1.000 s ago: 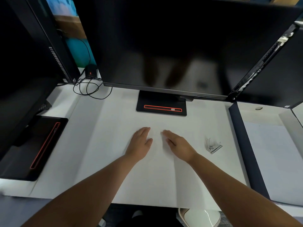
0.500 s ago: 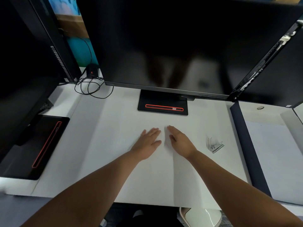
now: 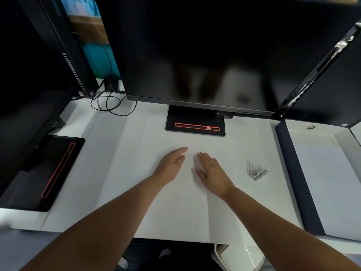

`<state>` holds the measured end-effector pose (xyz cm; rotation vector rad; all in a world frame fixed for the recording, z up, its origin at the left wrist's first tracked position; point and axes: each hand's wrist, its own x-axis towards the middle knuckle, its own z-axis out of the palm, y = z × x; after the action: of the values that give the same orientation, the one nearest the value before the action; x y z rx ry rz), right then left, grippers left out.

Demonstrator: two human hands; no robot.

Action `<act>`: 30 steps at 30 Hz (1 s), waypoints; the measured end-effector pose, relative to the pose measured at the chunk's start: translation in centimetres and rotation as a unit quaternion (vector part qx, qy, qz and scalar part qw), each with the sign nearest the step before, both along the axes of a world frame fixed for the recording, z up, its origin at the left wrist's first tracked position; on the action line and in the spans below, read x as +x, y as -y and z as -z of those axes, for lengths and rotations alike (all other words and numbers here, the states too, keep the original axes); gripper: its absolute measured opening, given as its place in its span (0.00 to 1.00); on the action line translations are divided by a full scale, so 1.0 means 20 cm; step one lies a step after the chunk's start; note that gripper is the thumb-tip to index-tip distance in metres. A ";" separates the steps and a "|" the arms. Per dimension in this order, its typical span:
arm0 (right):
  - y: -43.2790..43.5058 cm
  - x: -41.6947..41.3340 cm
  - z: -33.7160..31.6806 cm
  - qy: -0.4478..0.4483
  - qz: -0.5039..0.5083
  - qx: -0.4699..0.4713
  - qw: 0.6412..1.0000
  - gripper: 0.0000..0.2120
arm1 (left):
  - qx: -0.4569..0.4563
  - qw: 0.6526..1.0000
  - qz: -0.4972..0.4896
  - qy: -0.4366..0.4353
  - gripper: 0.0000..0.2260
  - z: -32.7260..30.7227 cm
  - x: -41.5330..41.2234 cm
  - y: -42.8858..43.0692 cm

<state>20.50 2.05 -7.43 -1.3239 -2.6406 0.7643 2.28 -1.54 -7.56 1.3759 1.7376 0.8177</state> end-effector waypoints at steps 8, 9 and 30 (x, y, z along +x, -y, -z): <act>0.23 -0.11 0.05 0.110 -0.152 0.118 0.975 0.31 | -0.014 0.973 0.021 -0.229 0.21 0.07 -0.17 0.09; 0.23 -0.11 0.06 0.119 -0.147 0.118 0.975 0.31 | -0.017 0.972 0.024 -0.232 0.22 0.07 -0.18 0.10; 0.08 -0.23 0.03 0.184 0.008 0.059 0.981 0.37 | -0.030 0.984 0.046 -0.168 0.22 0.01 -0.13 0.11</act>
<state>15.97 0.50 -7.94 -1.5828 -2.8894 0.3822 -0.22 -3.66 -7.74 1.6116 1.9143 0.4988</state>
